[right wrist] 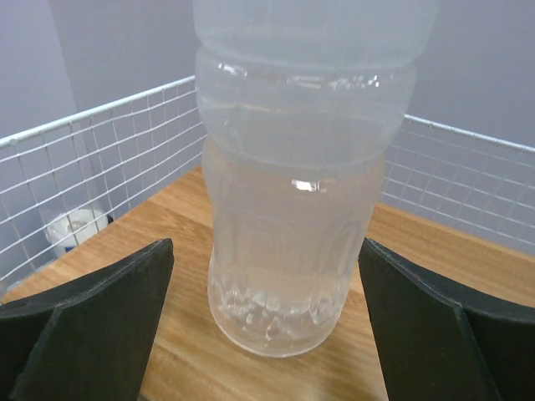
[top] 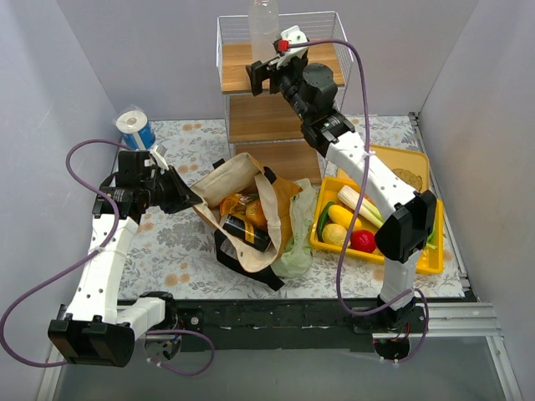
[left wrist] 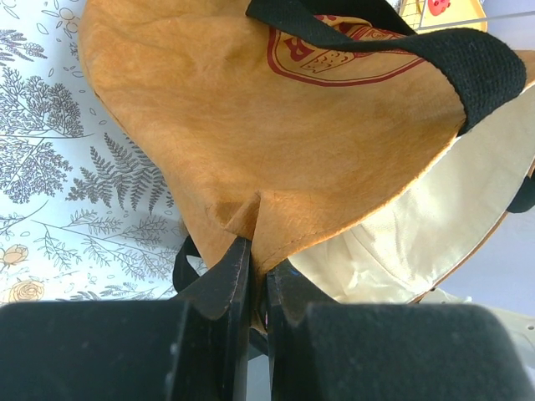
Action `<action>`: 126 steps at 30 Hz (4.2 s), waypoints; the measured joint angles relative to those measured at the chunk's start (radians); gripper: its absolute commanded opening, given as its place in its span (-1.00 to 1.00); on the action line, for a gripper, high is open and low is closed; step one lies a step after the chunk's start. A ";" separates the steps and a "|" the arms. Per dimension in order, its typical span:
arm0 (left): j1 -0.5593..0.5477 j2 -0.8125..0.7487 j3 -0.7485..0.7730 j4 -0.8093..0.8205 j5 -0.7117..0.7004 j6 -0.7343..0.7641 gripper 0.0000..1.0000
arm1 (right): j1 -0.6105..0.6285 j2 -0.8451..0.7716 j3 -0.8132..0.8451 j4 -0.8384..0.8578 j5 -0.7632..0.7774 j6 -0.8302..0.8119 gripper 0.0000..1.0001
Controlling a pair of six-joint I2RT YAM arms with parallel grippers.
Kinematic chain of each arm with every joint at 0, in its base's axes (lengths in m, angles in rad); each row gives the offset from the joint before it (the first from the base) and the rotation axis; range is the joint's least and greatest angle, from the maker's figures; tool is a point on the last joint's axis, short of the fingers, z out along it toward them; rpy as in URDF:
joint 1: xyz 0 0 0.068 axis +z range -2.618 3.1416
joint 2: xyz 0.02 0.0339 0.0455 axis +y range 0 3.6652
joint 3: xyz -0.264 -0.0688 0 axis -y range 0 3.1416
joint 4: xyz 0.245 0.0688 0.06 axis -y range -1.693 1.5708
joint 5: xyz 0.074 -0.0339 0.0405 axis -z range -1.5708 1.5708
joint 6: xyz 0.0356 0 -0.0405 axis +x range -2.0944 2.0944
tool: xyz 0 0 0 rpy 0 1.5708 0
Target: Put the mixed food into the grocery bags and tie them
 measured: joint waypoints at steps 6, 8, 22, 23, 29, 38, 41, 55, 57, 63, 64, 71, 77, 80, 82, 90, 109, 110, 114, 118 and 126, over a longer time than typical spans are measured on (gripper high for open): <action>0.000 -0.003 0.000 -0.005 -0.001 0.006 -1.00 | -0.002 0.074 0.100 0.024 0.003 -0.010 0.93; 0.000 -0.003 0.002 -0.006 -0.003 0.006 -1.00 | -0.002 0.098 0.129 0.034 0.005 -0.015 0.70; 0.000 -0.013 0.028 -0.042 -0.039 0.023 -1.00 | -0.003 0.153 0.194 0.063 0.014 -0.048 -0.55; 0.000 -0.015 0.028 -0.042 -0.039 0.023 -1.00 | -0.003 0.152 0.196 0.062 0.002 -0.049 -0.60; 0.000 -0.017 0.028 -0.045 -0.041 0.022 -1.00 | 0.039 0.040 0.109 -0.007 -0.063 -0.064 -0.66; 0.000 -0.013 0.027 -0.040 -0.045 -0.007 -1.00 | 0.351 -0.435 -0.334 -0.064 -0.115 -0.080 -0.73; 0.000 -0.008 0.022 -0.029 -0.045 -0.029 -1.00 | 0.402 -0.529 -0.441 -0.086 -0.116 -0.020 -0.73; 0.000 0.029 0.021 0.011 -0.028 -0.059 -1.00 | 0.408 -0.386 -0.643 -0.577 -0.140 0.216 -0.66; 0.000 0.030 0.021 0.011 -0.027 -0.062 -1.00 | 0.409 -0.354 -0.621 -0.666 -0.143 0.219 -0.33; 0.001 0.035 0.021 0.014 -0.026 -0.070 -1.00 | 0.409 -0.284 -0.463 -0.814 -0.189 0.217 0.97; 0.001 0.036 0.021 0.016 -0.026 -0.070 -1.00 | 0.409 -0.280 -0.412 -0.822 -0.196 0.216 0.97; 0.000 0.055 0.021 -0.006 -0.037 -0.066 -1.00 | 0.409 -0.307 -0.130 -0.875 -0.172 0.238 0.85; 0.003 0.055 0.021 -0.005 -0.044 -0.066 -1.00 | 0.389 -0.376 -0.167 -0.978 -0.114 0.281 0.75; 0.003 0.055 0.021 -0.006 -0.044 -0.065 -1.00 | 0.383 -0.355 -0.225 -1.025 -0.089 0.300 0.69; 0.003 0.056 0.022 -0.007 -0.043 -0.063 -1.00 | 0.383 -0.325 -0.263 -1.052 -0.085 0.314 0.70; 0.003 0.075 0.028 -0.013 -0.034 -0.045 -1.00 | 0.383 -0.285 -0.429 -1.017 -0.182 0.343 0.26; 0.012 0.206 0.484 -0.354 -0.119 -0.150 -1.00 | 0.384 -0.411 -0.031 -1.201 -0.041 0.398 -0.97; 0.008 0.202 0.485 -0.373 -0.124 -0.160 -1.00 | 0.385 -0.447 -0.087 -1.180 -0.042 0.399 -0.97; -0.007 0.204 0.488 -0.393 -0.218 -0.195 -1.00 | 0.385 -0.449 -0.167 -1.126 -0.071 0.392 -0.97; -0.005 0.182 0.472 -0.341 -0.395 -0.238 -1.00 | 0.395 -0.359 -0.167 -1.069 -0.117 0.358 -0.97; 0.004 0.033 0.370 -0.199 -0.762 -0.234 -1.00 | 0.429 -0.180 -0.064 -0.963 -0.225 0.297 -0.97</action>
